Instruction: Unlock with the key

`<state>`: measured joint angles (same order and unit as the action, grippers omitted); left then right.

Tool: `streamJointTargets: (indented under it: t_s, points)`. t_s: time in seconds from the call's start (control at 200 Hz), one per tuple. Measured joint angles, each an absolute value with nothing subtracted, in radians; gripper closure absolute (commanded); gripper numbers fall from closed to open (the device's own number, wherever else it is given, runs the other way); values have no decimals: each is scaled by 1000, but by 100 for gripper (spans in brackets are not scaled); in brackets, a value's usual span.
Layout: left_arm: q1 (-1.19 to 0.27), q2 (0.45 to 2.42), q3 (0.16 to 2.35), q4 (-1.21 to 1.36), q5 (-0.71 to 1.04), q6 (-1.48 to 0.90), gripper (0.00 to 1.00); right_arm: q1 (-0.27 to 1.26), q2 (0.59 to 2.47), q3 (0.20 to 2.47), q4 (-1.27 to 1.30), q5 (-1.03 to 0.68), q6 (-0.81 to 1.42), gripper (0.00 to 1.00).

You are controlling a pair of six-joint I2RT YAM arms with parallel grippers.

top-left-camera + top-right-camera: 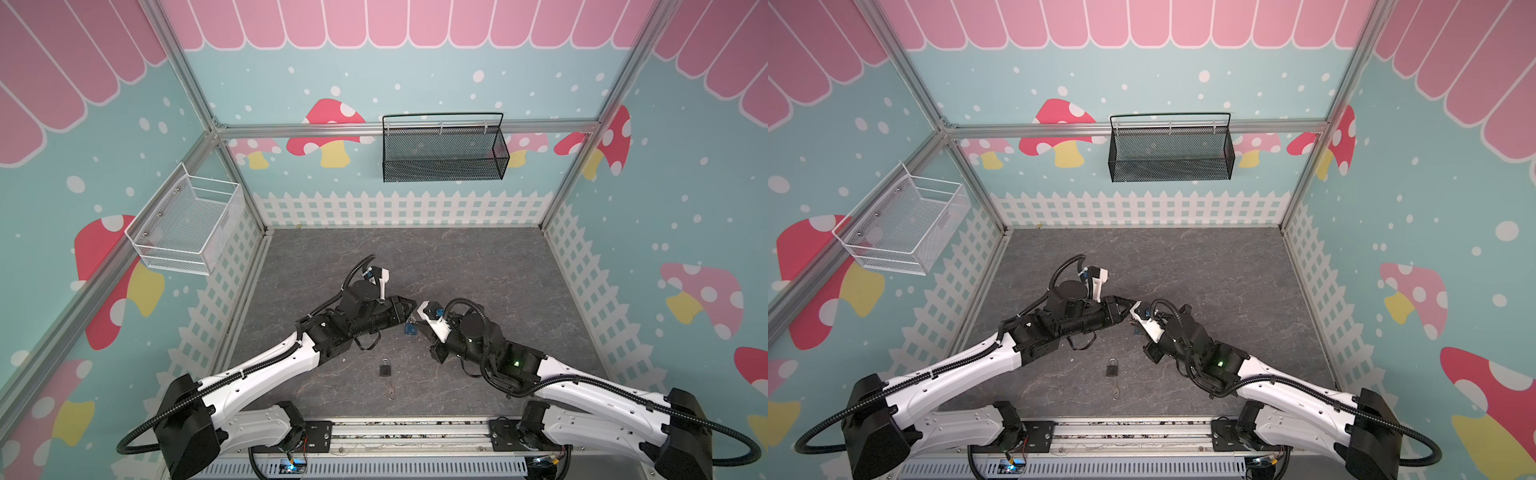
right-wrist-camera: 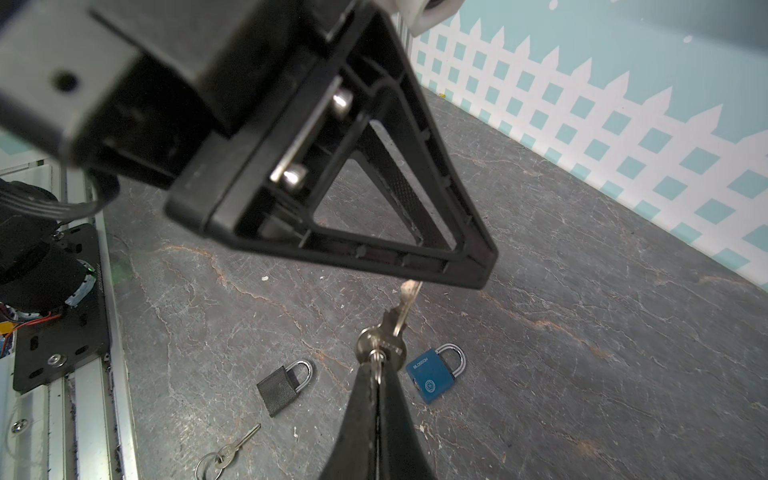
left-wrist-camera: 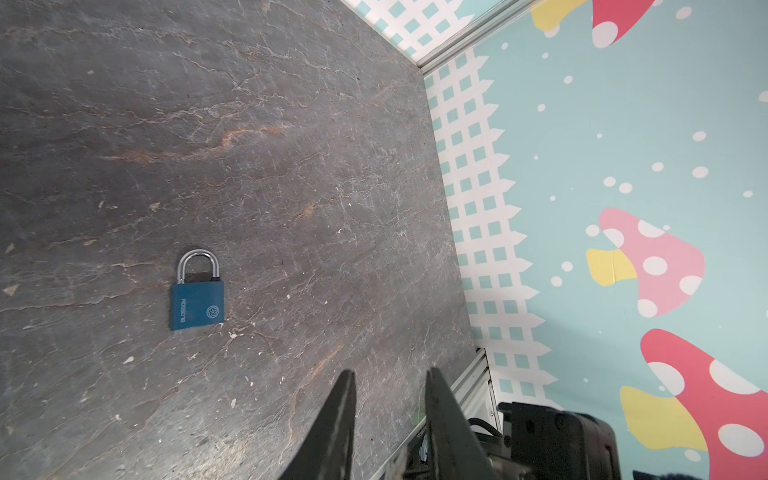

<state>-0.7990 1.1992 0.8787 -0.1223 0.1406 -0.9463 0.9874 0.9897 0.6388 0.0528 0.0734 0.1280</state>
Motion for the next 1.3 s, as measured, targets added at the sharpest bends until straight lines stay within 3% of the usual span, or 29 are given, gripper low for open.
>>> streamJointTargets:
  t_s: [0.175,0.535,0.69,0.825,0.91,1.055,1.251,1.301]
  points:
    - [-799,1213,879,-100,160,-946,86,987,1001,639,52,89,127,100]
    - [-799,1232,878,-92,174,-946,85,987,1007,639,52,119,128,100]
    - [-799,1238,875,-92,177,-944,89,987,1007,639,52,127,128,100]
    - [-799,1238,872,-91,175,-932,100,987,1007,639,52,135,128,100]
    - [-799,1238,868,-87,172,-935,100,987,1007,641,47,139,128,100]
    - [-799,1238,866,-84,164,-930,100,988,1007,652,35,142,134,63]
    - [-792,1218,866,-63,132,-852,100,978,964,677,-2,93,172,33]
    - [-788,1202,866,-42,124,-820,100,962,939,685,-9,52,179,32]
